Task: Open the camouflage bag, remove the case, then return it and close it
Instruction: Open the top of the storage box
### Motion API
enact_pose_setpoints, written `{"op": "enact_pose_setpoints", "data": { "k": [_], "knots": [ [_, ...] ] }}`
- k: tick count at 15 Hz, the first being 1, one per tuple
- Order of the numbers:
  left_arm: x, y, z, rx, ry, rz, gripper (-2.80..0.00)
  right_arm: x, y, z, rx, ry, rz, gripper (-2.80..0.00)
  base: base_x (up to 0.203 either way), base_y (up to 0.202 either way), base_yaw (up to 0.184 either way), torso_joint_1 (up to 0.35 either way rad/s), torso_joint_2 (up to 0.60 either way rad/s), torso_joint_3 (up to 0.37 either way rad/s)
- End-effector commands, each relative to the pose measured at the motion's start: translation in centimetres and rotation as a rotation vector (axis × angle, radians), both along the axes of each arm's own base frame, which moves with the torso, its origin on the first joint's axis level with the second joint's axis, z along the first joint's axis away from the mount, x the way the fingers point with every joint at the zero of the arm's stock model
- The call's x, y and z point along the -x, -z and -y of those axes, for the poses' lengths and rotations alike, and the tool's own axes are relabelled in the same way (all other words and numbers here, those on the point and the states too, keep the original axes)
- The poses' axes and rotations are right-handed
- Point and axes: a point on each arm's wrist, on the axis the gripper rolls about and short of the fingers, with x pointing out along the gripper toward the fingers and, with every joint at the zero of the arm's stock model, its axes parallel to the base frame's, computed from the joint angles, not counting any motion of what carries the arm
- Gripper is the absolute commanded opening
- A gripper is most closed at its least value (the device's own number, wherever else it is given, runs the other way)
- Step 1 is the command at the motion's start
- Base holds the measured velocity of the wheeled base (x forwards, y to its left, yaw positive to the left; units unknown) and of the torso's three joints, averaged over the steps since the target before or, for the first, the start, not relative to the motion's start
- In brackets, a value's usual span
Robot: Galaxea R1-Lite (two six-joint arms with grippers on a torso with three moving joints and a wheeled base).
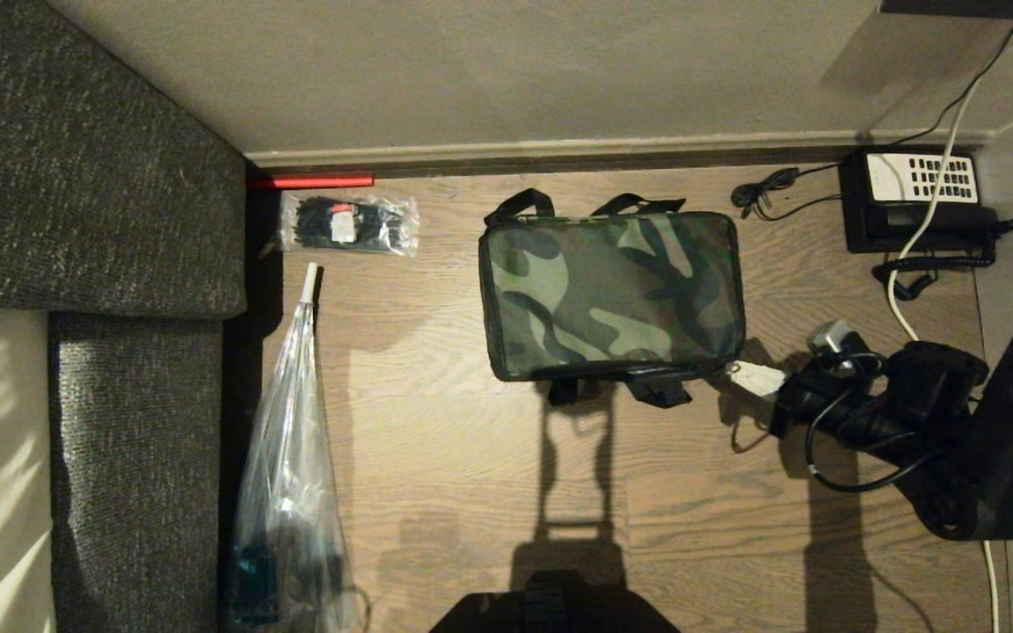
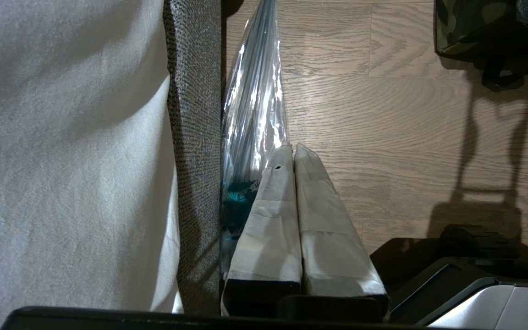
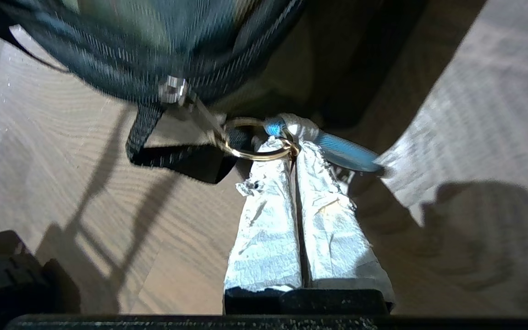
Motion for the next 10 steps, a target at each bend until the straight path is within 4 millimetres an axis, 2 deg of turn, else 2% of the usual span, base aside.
{"op": "enact_pose_setpoints", "data": {
  "k": [1, 5, 10],
  "knots": [
    [0.0, 0.0, 0.0, 0.0, -0.001, 0.001, -2.8, 0.3, -1.5, 0.9, 0.003, -0.005, 0.034, -2.8, 0.0, 0.0, 0.0, 0.0, 0.0, 0.0],
    [0.0, 0.0, 0.0, 0.0, -0.001, 0.001, -2.8, 1.0, -2.8, 2.5, -0.002, -0.003, 0.024, -2.8, 0.0, 0.0, 0.0, 0.0, 0.0, 0.0],
    [0.0, 0.0, 0.0, 0.0, -0.001, 0.001, -2.8, 1.0, -3.4, 2.9, -0.005, 0.0, 0.021, -2.8, 0.0, 0.0, 0.0, 0.0, 0.0, 0.0]
  ]
}}
